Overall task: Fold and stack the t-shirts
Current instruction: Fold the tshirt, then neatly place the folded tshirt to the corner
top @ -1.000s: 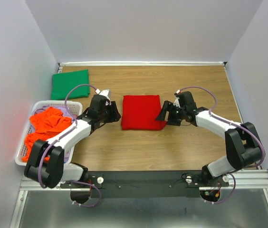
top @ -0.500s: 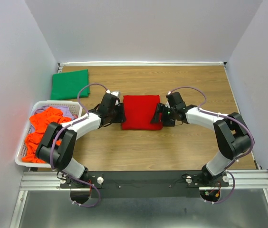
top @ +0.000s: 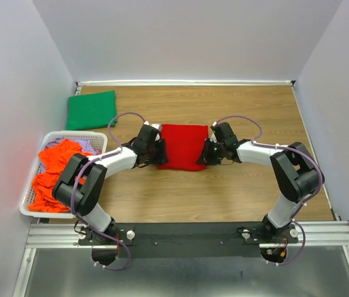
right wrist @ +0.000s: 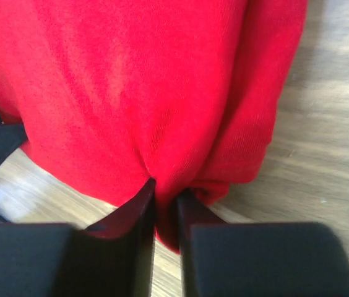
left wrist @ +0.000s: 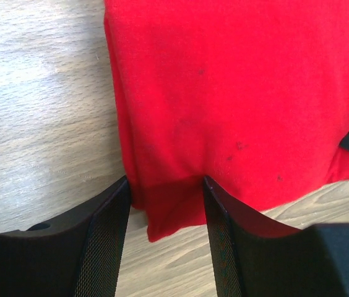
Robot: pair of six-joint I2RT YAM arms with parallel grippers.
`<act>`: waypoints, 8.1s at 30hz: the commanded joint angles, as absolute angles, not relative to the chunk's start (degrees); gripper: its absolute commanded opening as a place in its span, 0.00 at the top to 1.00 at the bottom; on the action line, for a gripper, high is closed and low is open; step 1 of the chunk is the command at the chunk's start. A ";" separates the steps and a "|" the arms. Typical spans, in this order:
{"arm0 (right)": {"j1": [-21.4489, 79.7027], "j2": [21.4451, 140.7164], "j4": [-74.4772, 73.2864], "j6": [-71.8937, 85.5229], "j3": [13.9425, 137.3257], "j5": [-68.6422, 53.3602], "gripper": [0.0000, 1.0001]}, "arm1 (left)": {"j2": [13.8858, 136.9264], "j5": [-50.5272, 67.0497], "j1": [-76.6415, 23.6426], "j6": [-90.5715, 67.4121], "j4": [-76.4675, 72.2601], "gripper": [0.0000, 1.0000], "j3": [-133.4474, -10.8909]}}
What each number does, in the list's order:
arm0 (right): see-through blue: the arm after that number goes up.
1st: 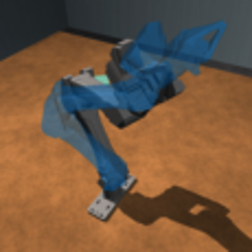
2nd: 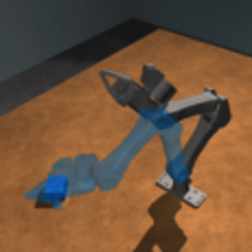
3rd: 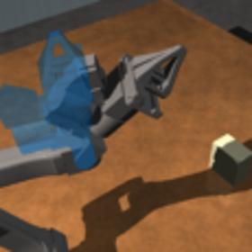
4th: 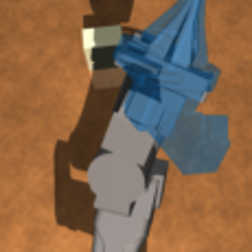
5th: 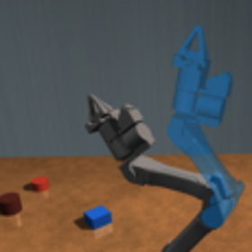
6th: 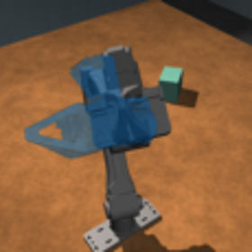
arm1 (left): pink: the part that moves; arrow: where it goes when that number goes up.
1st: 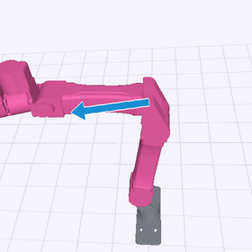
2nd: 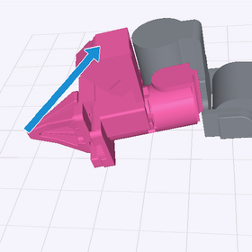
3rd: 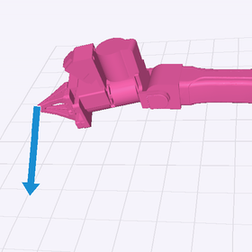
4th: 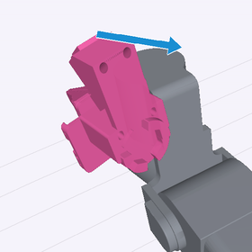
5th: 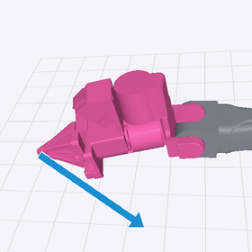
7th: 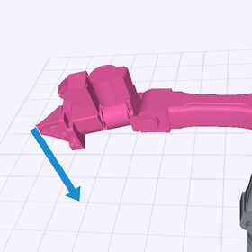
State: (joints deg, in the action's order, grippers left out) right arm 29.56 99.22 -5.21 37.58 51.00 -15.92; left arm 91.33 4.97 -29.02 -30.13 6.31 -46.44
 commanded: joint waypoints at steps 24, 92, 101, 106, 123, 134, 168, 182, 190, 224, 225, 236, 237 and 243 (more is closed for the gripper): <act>27.86 82.79 -13.44 38.15 42.70 -9.58 0.24 | 77.96 -3.86 -29.36 -32.96 12.91 0.43 -45.35; 52.53 98.42 -20.30 13.90 70.04 7.54 0.29 | 64.25 -4.66 -12.75 -28.83 22.50 0.11 -45.01; 62.13 114.32 -25.66 7.30 83.04 22.48 0.41 | 63.19 -1.41 -9.23 -27.25 21.09 0.12 -42.28; 63.98 119.87 -27.15 5.80 85.69 26.18 0.46 | 63.19 -0.62 -8.79 -26.63 20.39 0.12 -42.19; 65.04 120.15 -28.83 7.64 83.15 30.95 1.00 | 67.93 7.90 -8.88 -26.98 16.79 0.15 -43.50; 60.83 107.94 -20.23 13.79 75.78 22.86 0.99 | 76.37 14.59 -13.88 -34.53 9.58 0.15 -45.09; 54.49 96.94 -9.14 21.36 63.11 12.48 0.99 | 98.96 16.97 -28.30 -57.66 -18.81 0.23 -41.22; 54.41 96.07 -8.70 20.04 62.41 9.15 0.98 | 103.44 13.36 -28.92 -54.15 -18.46 0.77 -43.94; 54.49 86.85 -10.02 19.25 56.09 6.50 0.36 | 107.31 3.18 -28.74 -41.25 -3.88 1.00 -57.29; 53.97 73.55 -32.17 19.78 62.84 16.00 0.00 | 126.12 -40.43 -6.95 3.25 25.93 1.00 -110.39; 54.05 74.35 -32.34 19.34 63.89 16.08 0.00 | 126.04 -40.34 -6.60 4.12 25.67 1.00 -110.56; 52.12 81.91 -34.28 15.03 70.04 15.03 0.00 | 126.21 -37.53 -0.71 11.16 26.19 1.00 -115.93; 51.95 82.09 -34.36 15.03 70.31 14.94 0.00 | 126.21 -37.18 -0.44 11.16 26.37 1.00 -115.93; 50.54 84.11 -35.07 13.01 71.54 15.12 0.00 | 129.98 -37.09 4.48 7.66 28.38 1.00 -114.79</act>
State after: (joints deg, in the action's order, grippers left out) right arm 51.37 82.41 -33.21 14.94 69.52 14.41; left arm 126.41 -36.99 1.67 9.17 26.96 -114.34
